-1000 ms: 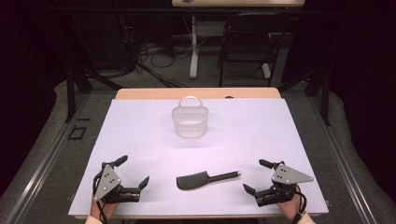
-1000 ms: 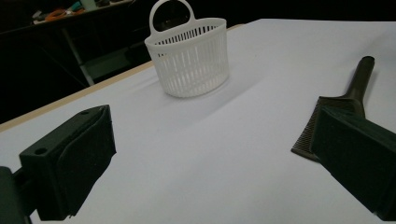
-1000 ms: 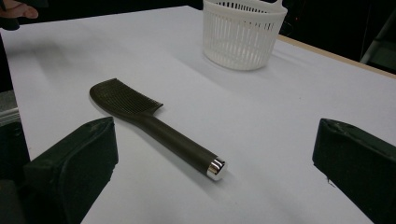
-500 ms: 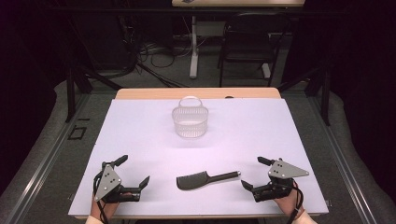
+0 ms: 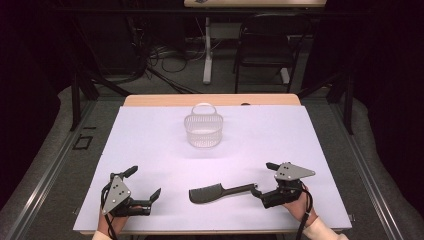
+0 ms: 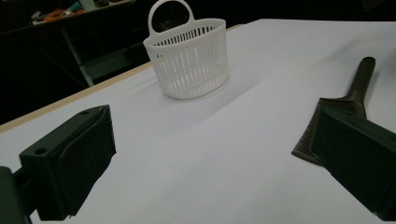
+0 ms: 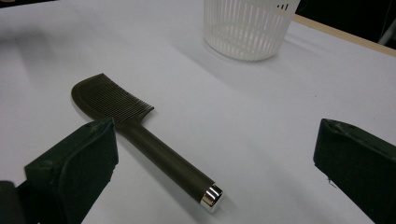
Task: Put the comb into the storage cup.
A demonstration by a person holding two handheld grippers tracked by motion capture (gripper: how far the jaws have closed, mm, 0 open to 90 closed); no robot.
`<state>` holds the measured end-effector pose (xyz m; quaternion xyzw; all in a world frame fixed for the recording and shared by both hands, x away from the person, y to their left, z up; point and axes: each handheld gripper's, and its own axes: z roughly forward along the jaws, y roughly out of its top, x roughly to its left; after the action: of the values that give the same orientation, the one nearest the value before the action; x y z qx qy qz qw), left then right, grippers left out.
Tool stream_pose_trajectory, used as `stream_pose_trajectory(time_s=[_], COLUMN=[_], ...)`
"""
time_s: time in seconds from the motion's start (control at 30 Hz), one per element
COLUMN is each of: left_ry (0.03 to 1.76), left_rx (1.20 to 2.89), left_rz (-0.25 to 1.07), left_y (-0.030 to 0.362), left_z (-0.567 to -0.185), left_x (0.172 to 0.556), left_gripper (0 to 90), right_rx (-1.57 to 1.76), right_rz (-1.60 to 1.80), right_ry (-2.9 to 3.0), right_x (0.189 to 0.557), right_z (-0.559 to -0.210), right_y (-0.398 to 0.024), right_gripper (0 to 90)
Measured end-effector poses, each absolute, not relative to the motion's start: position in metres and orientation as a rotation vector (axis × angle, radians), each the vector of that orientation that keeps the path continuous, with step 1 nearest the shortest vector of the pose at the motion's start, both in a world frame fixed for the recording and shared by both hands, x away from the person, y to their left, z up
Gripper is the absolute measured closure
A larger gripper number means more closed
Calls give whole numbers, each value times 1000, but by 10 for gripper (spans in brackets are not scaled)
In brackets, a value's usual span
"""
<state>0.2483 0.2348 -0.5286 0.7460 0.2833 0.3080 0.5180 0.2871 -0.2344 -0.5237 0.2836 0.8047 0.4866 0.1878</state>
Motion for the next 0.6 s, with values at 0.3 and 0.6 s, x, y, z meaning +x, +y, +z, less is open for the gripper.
stream_pose_trajectory(time_s=[0.3,0.6], left_ry=[681,682], left_rx=[1792,1793], left_rz=[740,737], left_y=[235,235], left_z=[-529,-529], left_x=[249,249], left_gripper=[2,2], right_rx=[803,812], right_rz=[1341,1291], right_ry=[2286,2321], right_x=[301,311], right_z=[-526,-529], right_y=[-227,-226], right_gripper=[18,512])
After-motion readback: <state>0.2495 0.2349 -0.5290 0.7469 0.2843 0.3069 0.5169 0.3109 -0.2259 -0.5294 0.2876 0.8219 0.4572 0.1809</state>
